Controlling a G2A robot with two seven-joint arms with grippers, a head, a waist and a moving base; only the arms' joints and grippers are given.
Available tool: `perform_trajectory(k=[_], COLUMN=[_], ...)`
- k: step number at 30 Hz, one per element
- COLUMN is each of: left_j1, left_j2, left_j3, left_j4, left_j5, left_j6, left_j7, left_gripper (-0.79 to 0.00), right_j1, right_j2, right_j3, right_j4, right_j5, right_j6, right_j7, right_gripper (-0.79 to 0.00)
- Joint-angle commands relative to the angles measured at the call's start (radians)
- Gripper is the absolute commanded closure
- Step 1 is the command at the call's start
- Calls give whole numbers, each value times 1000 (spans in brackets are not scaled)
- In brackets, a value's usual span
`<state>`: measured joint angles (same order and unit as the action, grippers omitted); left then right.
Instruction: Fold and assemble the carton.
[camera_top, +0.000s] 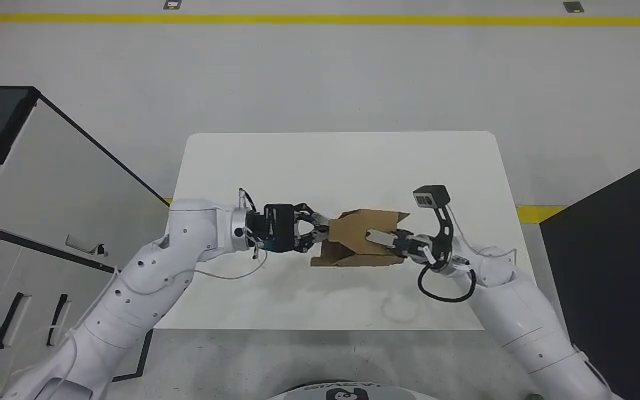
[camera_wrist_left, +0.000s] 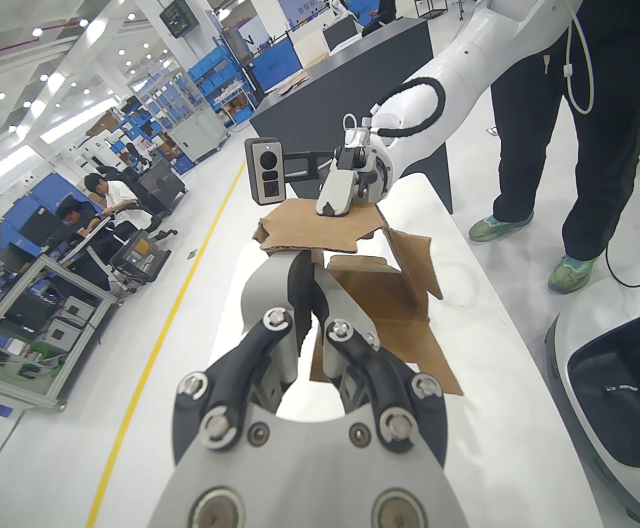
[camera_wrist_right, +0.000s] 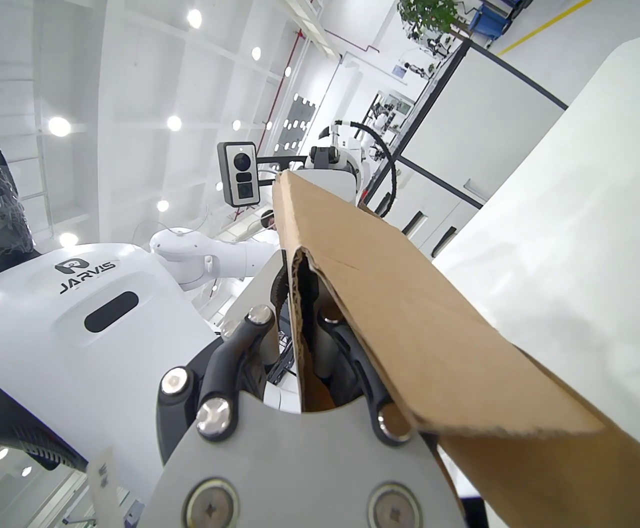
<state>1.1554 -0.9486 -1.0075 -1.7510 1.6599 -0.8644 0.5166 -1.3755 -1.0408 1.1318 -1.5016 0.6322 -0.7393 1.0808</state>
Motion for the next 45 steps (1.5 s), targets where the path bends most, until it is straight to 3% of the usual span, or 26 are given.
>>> perform_trajectory(k=[1, 21, 45], left_j1=[-1, -8, -32], left_j2=[0, 2, -5], left_j3=[-1, -3, 30], left_j4=[3, 23, 28], left_j5=[3, 28, 32], left_j6=[5, 10, 8], left_j7=[3, 16, 15], left_gripper=[0, 0, 0], right_j1=[4, 37, 99], right_j2=[1, 35, 107], right_j3=[-5, -52, -168], right_j4=[0, -35, -58], right_j5=[1, -33, -77], right_j6=[5, 29, 15], right_j7=[5, 30, 15], right_gripper=[0, 0, 0])
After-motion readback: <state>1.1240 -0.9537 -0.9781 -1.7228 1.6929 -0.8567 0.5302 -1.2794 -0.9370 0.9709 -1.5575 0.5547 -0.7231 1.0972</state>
